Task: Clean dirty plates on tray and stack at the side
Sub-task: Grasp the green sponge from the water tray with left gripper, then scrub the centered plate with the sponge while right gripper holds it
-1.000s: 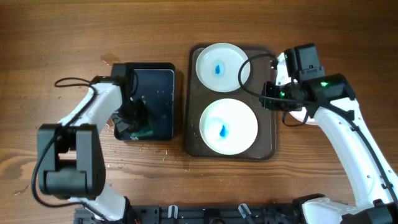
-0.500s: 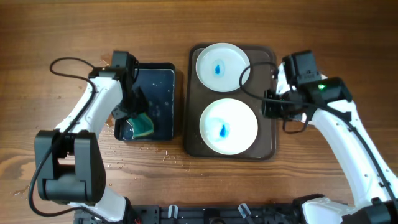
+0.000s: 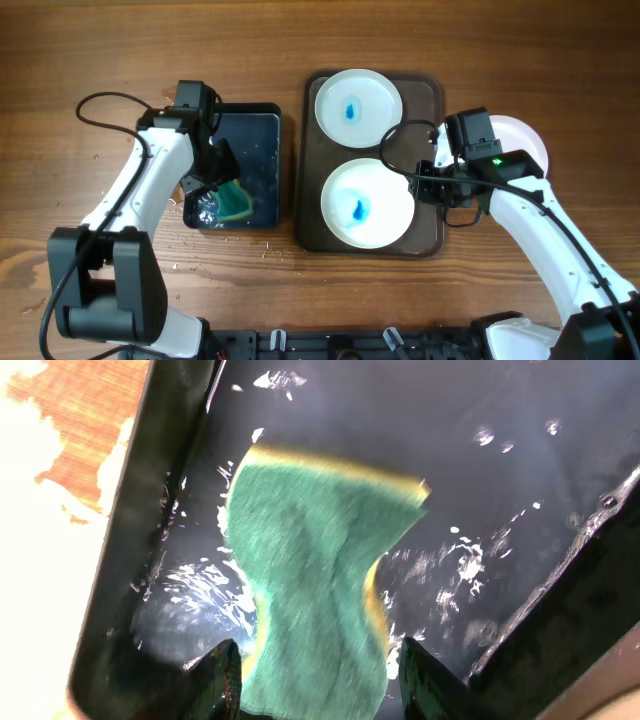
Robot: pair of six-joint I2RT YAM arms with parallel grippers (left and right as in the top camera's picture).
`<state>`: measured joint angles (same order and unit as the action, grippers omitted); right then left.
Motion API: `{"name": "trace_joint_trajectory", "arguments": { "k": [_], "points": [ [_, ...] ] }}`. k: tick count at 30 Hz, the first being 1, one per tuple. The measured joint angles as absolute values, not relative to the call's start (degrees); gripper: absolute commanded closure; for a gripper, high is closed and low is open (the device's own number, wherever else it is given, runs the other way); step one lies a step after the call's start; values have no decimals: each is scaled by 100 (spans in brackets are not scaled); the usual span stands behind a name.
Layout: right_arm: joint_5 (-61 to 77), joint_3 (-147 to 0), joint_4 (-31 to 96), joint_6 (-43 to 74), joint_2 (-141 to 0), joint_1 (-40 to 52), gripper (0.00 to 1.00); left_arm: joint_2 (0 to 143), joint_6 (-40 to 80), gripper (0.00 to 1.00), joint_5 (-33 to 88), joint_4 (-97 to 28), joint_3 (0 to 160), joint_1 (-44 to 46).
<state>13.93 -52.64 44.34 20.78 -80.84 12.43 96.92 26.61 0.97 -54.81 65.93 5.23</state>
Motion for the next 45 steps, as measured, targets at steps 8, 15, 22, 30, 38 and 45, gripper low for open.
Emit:
{"name": "trace_joint_trajectory", "arguments": {
  "k": [8,15,22,30,38,45],
  "points": [
    [1393,-5140,4025,1959,-8919,1243,68,9660,2615,96,73,-4257,5476,607],
    [1503,-5100,3634,1708,-9249,1245,68,9524,2403,96,108,-6075,7098,607],
    [1498,-5107,3374,1640,-9804,1238,96,9126,2473,96,711,-6208,7990,1219],
    [1516,-5107,3336,1966,-9804,1238,96,10263,2930,96,1623,-5087,7988,2703],
    [1518,-5107,3339,1988,-9804,1238,96,11697,3297,96,2058,-3837,7994,3903],
    [1610,-5107,3328,1990,-9806,1260,96,11710,3509,96,165,-5015,8206,3642]
  ]
}}
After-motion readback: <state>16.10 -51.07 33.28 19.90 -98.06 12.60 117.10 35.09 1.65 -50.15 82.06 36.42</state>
